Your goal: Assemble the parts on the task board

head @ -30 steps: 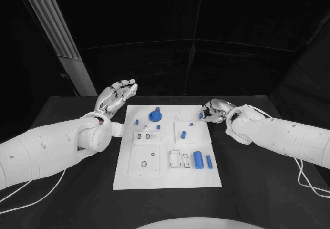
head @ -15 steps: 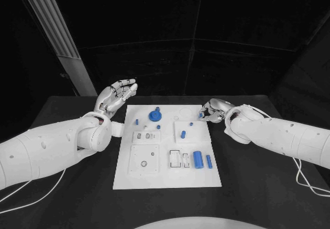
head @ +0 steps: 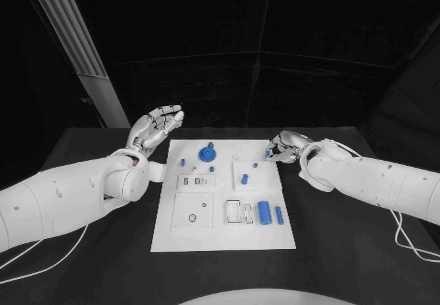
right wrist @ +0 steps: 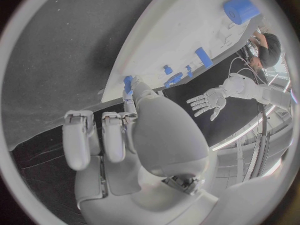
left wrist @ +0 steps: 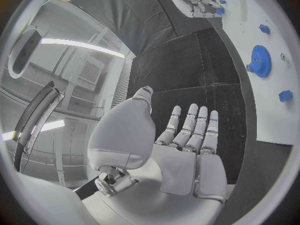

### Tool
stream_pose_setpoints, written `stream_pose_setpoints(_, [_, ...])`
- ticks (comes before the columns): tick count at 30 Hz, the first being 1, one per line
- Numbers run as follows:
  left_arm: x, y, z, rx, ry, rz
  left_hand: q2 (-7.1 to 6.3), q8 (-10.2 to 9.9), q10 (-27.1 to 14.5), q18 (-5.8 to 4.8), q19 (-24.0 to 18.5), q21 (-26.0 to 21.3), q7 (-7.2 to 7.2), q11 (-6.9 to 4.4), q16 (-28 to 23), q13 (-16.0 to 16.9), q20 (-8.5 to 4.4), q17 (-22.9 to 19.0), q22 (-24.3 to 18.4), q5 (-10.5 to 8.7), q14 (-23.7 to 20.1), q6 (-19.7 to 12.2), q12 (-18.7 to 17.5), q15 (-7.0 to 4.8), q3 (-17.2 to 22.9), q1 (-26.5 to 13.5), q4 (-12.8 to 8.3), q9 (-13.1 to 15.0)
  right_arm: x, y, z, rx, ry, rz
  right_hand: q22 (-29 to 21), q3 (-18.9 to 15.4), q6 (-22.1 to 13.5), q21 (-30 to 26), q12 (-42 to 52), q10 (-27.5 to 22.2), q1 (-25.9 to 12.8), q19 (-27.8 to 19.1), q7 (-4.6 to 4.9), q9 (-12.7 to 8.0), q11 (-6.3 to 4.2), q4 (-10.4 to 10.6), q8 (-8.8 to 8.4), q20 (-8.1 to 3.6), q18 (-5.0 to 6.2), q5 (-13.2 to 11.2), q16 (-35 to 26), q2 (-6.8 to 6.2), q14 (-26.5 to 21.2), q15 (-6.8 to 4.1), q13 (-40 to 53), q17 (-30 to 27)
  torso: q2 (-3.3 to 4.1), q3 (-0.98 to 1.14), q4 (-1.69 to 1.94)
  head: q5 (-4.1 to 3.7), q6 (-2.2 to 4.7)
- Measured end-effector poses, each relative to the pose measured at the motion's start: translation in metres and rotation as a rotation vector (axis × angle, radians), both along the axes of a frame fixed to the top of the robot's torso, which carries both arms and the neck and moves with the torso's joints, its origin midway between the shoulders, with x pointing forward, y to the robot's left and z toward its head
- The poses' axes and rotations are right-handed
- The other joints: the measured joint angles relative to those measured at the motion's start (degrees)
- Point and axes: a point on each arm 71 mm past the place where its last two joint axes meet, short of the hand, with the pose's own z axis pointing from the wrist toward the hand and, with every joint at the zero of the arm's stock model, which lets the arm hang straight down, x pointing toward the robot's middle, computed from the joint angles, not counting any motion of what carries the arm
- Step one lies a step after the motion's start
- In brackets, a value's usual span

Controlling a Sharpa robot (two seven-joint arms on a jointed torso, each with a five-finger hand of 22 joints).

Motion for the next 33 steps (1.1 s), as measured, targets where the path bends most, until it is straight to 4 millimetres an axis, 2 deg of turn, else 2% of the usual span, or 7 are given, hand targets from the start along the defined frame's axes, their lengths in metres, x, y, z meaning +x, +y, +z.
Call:
stream_pose_setpoints(10, [0.0, 0.001, 0.0, 0.001, 0.0, 0.001, 0.0, 0.0, 0.0, 0.0, 0.0, 0.0, 0.0, 0.0, 0.0, 0.0, 0.0, 0.0, 0.0, 0.0, 0.0, 0.0, 0.0, 0.0, 0.0, 0.0, 0.0, 0.0, -0.006, 0.004, 0.009, 0.042, -0.093, 0.021, 0.0, 0.1, 0.2, 0.0, 0.0, 0.0, 0.2, 0.0, 0.18, 0.0, 0.0, -0.2, 0.03, 0.0, 0.0, 0.1, 0.0, 0.19, 0.1, -0.06, 0.0, 0.0, -0.04, 0.01, -0.03, 0.36, 0.39])
stream_pose_setpoints(14, [0.0, 0.0, 0.0, 0.001, -0.001, 0.002, 0.0, 0.0, 0.0, 0.0, 0.0, 0.0, 0.0, 0.0, 0.0, 0.0, 0.0, 0.0, 0.0, 0.0, 0.0, 0.0, 0.0, 0.0, 0.0, 0.0, 0.0, 0.0, -0.012, 0.008, 0.019, 0.069, -0.138, 0.041, 0.0, 0.1, 0.2, 0.0, 0.0, 0.0, 0.3, 0.0, 0.22, 0.0, 0.0, -0.2, 0.02, 0.0, 0.0, 0.1, 0.0, 0.25, 0.1, -0.06, 0.0, 0.0, -0.1, -0.03, -0.03, 0.38, 0.4])
stream_pose_setpoints(18, [0.001, -0.001, 0.0, 0.001, -0.001, 0.0, 0.0, 0.0, 0.0, 0.0, 0.0, 0.0, 0.0, 0.0, 0.0, 0.0, 0.0, 0.0, 0.0, 0.0, 0.0, 0.0, 0.0, 0.0, 0.0, 0.0, 0.0, 0.0, -0.015, 0.018, 0.037, 0.097, -0.18, 0.072, 0.0, 0.3, 0.2, 0.0, 0.0, 0.0, 0.3, 0.0, 0.24, 0.0, 0.01, -0.4, -0.11, 0.0, 0.0, 0.3, 0.0, 0.32, 0.1, -0.06, 0.0, 0.0, -0.13, -0.09, -0.02, 0.33, 0.35])
stream_pose_setpoints(25, [0.002, -0.002, 0.0, 0.002, -0.002, 0.0, 0.0, 0.0, 0.0, 0.0, 0.0, 0.0, 0.0, 0.0, 0.0, 0.0, 0.0, 0.0, 0.0, 0.0, 0.0, 0.0, 0.0, 0.0, 0.0, 0.0, 0.0, -0.1, -0.026, 0.048, 0.053, 0.146, -0.192, 0.14, 0.0, 0.1, 0.4, 0.0, 0.0, 0.0, 0.7, 0.0, 0.41, 0.0, 0.01, -0.6, -0.3, 0.0, 0.0, 0.5, 0.0, 0.18, 0.1, -0.05, 0.0, 0.0, -0.12, -0.09, 0.04, 0.54, 0.51])
stream_pose_setpoints(33, [0.002, -0.003, 0.0, 0.002, -0.002, 0.0, 0.0, 0.0, 0.0, 0.0, 0.0, 0.0, 0.0, 0.0, 0.0, 0.0, 0.0, 0.0, 0.0, 0.0, 0.0, 0.0, 0.0, 0.0, 0.0, 0.0, 0.0, 0.0, -0.04, 0.095, 0.057, 0.189, -0.146, 0.218, 0.0, -0.1, 0.5, 0.0, 0.0, -0.2, 0.7, 0.0, 0.45, 0.0, 0.23, -0.7, -0.47, 0.0, 0.0, 0.5, 0.0, 0.18, 0.1, -0.05, 0.0, 0.0, -0.1, -0.09, 0.05, 2.16, 0.25])
